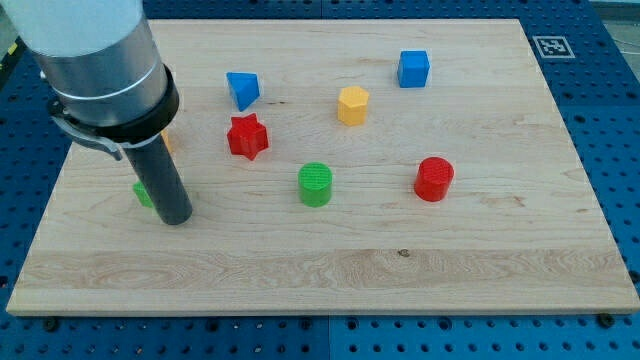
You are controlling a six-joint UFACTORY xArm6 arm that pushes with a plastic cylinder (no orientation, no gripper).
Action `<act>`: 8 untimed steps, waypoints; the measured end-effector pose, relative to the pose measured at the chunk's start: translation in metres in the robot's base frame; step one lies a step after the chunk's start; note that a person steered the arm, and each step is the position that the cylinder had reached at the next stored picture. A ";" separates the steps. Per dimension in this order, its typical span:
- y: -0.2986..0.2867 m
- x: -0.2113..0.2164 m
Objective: Place the green star into the yellow heart
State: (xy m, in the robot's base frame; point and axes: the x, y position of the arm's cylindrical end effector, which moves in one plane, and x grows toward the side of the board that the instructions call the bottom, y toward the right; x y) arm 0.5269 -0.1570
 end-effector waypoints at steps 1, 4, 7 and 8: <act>-0.001 0.007; -0.022 0.004; -0.027 -0.037; -0.027 -0.046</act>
